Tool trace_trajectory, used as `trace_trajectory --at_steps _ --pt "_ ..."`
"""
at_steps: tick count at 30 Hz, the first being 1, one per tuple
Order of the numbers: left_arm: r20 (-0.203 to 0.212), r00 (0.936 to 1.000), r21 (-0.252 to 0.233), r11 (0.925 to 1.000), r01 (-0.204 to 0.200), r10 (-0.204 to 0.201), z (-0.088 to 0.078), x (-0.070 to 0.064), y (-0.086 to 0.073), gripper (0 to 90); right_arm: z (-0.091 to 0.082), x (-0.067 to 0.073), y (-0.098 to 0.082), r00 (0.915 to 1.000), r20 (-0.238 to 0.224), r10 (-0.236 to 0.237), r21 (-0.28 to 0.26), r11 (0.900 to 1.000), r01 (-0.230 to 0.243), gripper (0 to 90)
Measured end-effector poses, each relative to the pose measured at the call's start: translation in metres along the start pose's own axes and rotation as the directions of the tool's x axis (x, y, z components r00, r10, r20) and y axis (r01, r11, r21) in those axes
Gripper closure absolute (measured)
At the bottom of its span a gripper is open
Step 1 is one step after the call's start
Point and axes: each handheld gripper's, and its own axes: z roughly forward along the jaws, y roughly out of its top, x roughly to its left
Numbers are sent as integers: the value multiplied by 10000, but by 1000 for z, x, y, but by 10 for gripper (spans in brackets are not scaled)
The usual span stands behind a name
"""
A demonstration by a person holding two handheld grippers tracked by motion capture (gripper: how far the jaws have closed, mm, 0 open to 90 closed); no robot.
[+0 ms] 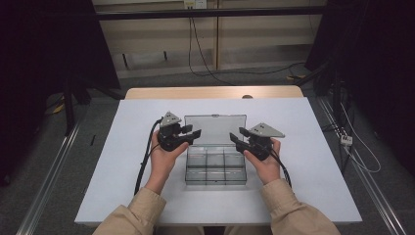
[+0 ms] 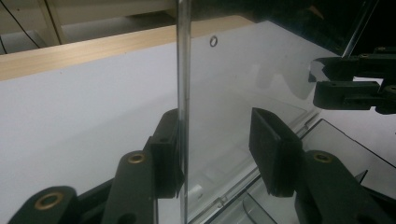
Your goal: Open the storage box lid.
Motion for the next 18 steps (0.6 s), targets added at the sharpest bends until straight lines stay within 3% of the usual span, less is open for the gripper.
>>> trace_trajectory --at_steps 18 --pt "-35 9999 -43 9999 133 -133 5 3 1 561 5 -2 0 9999 29 111 16 9999 -111 526"
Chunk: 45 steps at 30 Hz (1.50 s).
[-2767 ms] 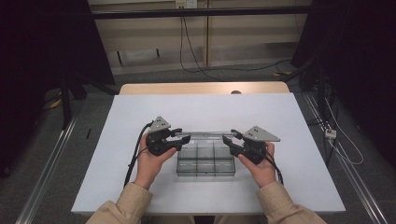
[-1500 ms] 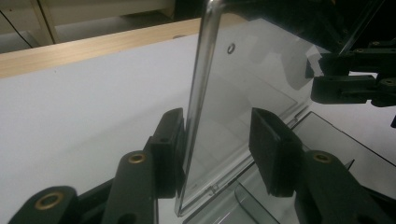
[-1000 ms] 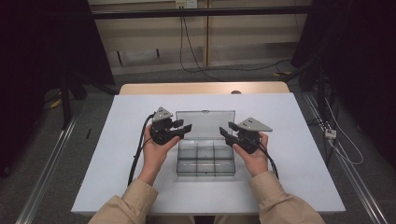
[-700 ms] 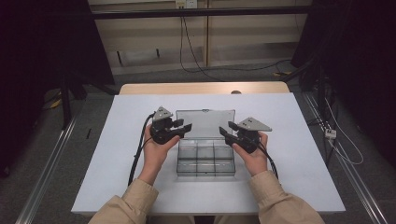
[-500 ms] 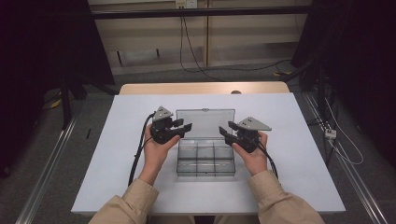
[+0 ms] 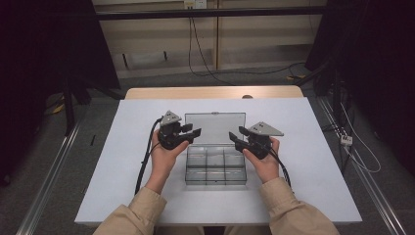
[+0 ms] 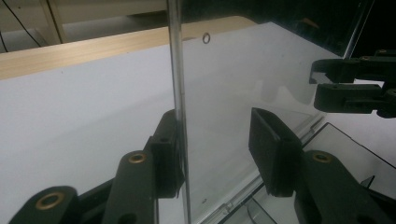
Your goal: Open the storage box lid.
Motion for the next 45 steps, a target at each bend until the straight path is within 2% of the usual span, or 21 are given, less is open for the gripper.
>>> trace_trajectory --at_steps 23,32,39,45 --pt "-242 9997 -40 10000 88 -89 9 1 -2 526 6 -1 0 9999 108 86 69 9999 -87 493" --pt "-265 9993 -45 9997 248 -249 14 3 -3 509 9 -2 1 9998 102 165 146 9998 -166 473" --pt "-290 9983 16 9987 510 -509 19 4 -1 489 14 -4 3 9992 49 400 205 9990 -401 449" --pt "-229 9985 102 9987 501 -499 19 6 0 485 17 -5 9 9988 90 474 143 9988 -475 418"
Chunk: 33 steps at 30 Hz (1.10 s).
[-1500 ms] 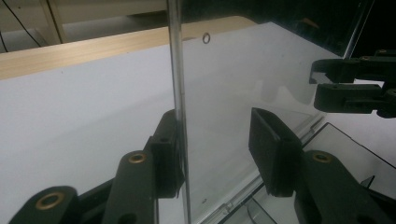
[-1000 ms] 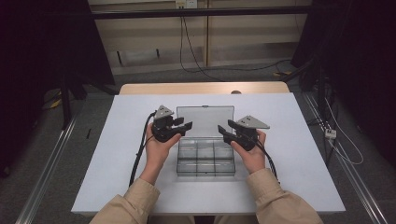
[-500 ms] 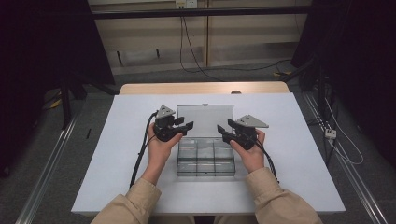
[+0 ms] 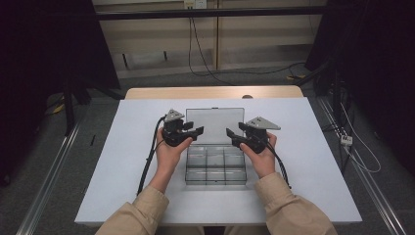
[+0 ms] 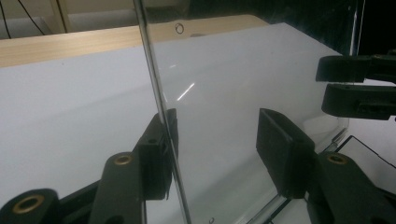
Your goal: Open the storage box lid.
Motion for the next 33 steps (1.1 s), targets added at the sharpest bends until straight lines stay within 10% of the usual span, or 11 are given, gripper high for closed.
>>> trace_trajectory --at_steps 33 --pt "-79 9988 199 9986 482 -481 15 4 0 392 16 -5 7 9992 61 393 229 9990 -394 338"
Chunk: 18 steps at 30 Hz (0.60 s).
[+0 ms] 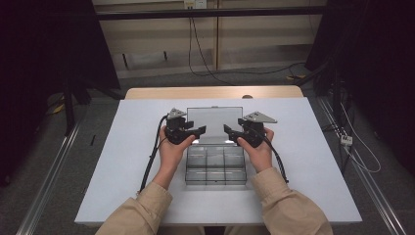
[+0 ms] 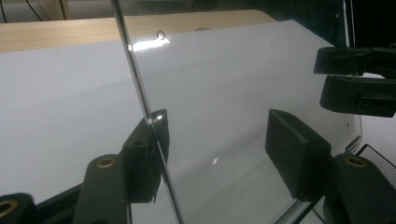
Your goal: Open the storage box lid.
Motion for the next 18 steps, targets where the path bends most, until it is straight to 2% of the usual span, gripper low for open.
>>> trace_trajectory --at_steps 10,18 --pt "42 9998 118 9997 191 -192 5 3 -2 361 4 -3 -2 9998 -77 157 102 9998 -156 327" --pt "3 9996 447 9986 287 -288 9 4 0 336 8 -4 -3 9996 -49 263 200 9995 -262 310"
